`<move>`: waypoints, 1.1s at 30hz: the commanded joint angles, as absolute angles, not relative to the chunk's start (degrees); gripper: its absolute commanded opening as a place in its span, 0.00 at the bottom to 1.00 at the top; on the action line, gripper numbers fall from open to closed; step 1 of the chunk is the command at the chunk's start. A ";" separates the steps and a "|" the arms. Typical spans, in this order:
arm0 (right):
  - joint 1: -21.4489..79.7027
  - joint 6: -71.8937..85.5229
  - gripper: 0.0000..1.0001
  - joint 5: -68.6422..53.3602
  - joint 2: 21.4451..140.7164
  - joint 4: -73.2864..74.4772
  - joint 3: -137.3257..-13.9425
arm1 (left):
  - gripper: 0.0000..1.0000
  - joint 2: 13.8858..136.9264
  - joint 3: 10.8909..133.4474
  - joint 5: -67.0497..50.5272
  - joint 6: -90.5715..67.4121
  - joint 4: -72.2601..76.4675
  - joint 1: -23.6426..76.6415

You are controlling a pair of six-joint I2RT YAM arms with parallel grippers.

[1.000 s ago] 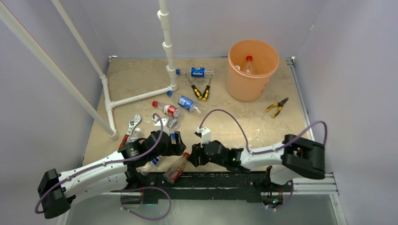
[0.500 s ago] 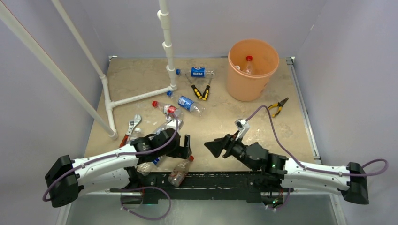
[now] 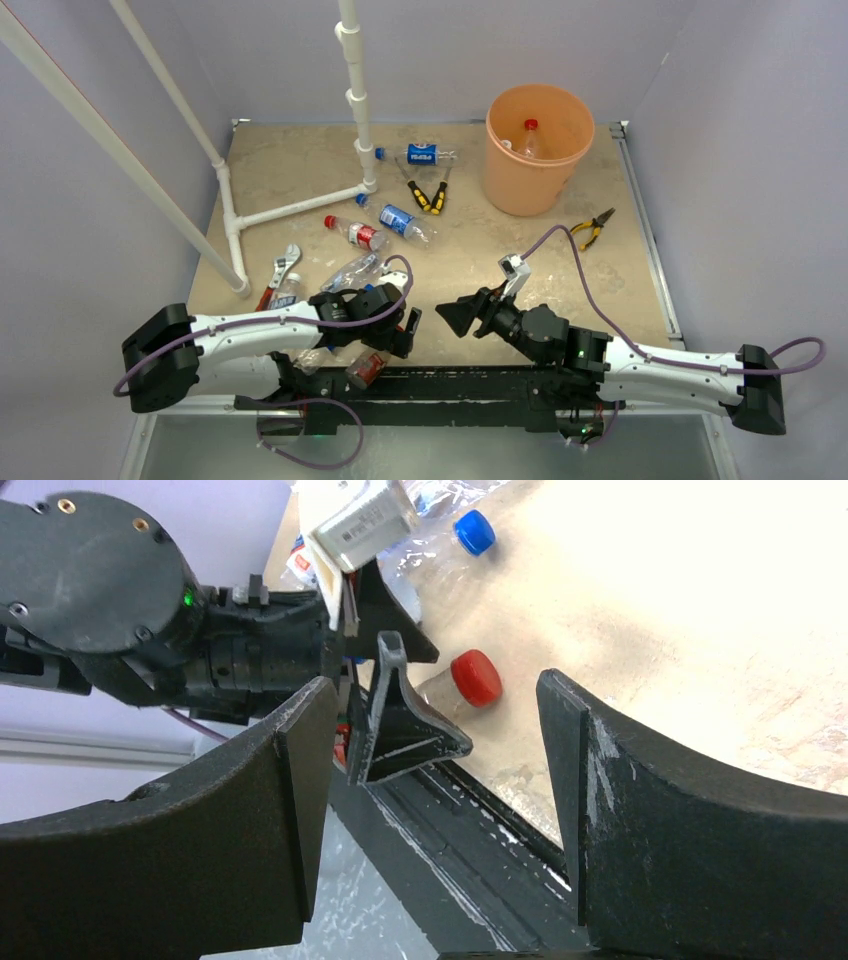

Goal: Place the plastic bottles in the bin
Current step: Pick up the plastic bottle from the corner of the board.

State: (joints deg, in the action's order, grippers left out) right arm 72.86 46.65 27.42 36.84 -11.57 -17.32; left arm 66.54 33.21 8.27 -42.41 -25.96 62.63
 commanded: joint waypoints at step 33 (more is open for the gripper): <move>73.04 43.60 0.73 30.41 31.98 -8.09 -18.82 | 0.31 59.97 40.33 24.42 -38.59 -14.90 70.49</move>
